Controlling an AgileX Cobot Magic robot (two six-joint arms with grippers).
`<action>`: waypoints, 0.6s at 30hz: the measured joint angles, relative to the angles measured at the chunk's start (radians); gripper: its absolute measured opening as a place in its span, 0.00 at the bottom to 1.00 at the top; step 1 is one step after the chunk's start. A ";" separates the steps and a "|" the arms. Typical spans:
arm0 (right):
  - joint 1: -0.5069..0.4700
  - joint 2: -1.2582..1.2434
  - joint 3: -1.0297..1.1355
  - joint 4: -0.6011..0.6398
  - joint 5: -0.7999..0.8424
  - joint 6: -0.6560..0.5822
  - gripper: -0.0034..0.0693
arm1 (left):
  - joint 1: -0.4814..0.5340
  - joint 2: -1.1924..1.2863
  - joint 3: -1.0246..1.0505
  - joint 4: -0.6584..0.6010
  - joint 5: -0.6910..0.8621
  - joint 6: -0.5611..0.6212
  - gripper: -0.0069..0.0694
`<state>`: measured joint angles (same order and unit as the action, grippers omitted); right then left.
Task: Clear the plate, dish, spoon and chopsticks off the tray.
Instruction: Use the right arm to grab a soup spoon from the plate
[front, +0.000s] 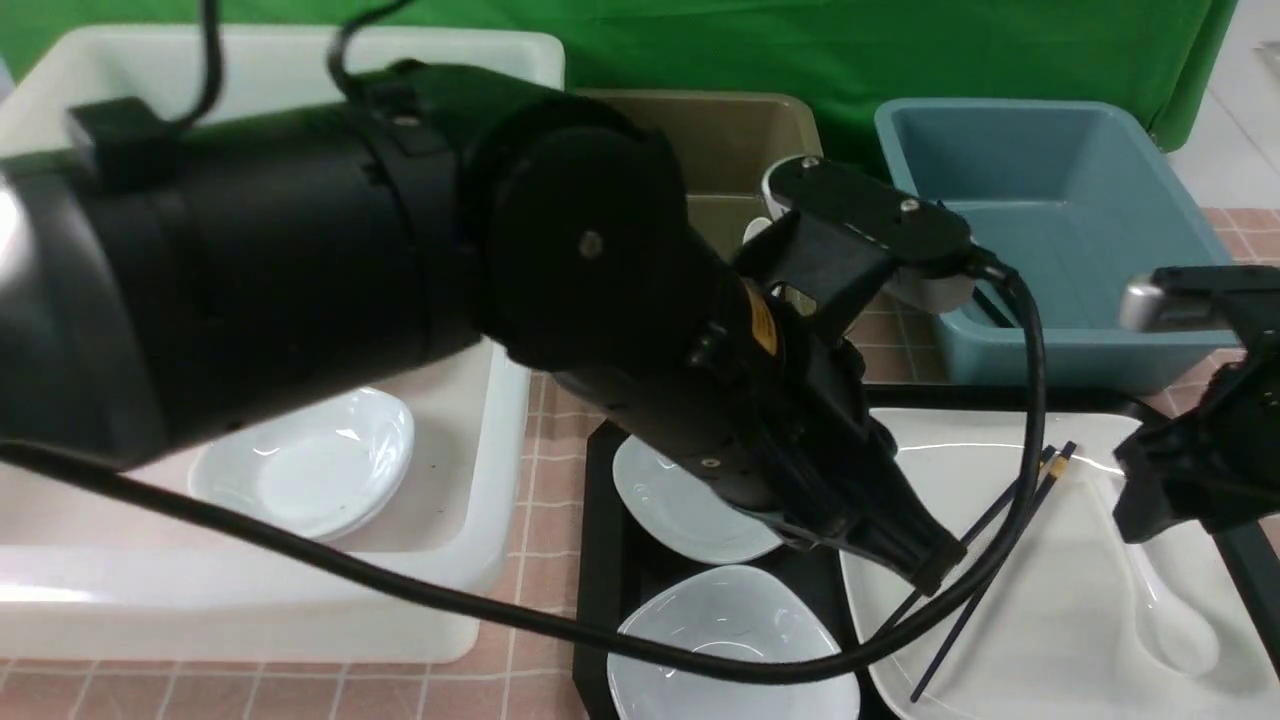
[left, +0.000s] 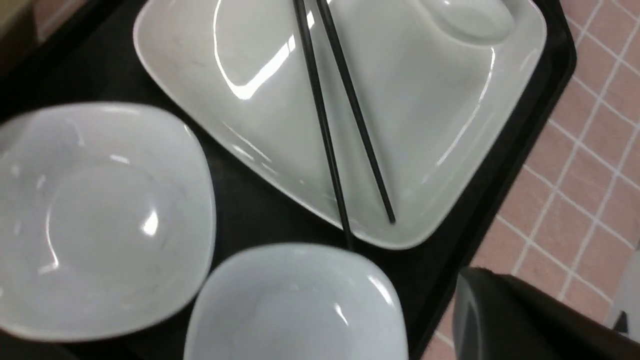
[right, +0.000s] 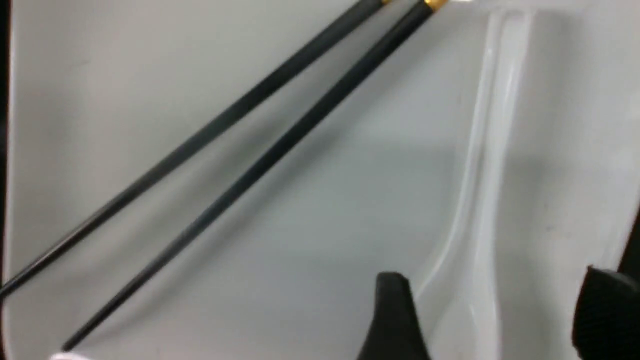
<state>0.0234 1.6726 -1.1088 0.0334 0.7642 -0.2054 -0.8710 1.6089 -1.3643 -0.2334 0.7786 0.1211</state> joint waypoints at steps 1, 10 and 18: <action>0.008 0.034 0.000 -0.025 -0.031 0.019 0.76 | 0.000 0.014 -0.002 -0.001 -0.042 0.009 0.09; 0.012 0.157 0.000 -0.094 -0.070 0.069 0.72 | 0.000 0.047 -0.005 -0.002 -0.180 0.044 0.09; 0.012 0.191 -0.002 -0.095 -0.061 0.060 0.29 | 0.000 0.049 -0.005 -0.001 -0.180 0.049 0.09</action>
<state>0.0354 1.8634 -1.1103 -0.0612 0.7029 -0.1455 -0.8710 1.6581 -1.3694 -0.2342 0.5982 0.1703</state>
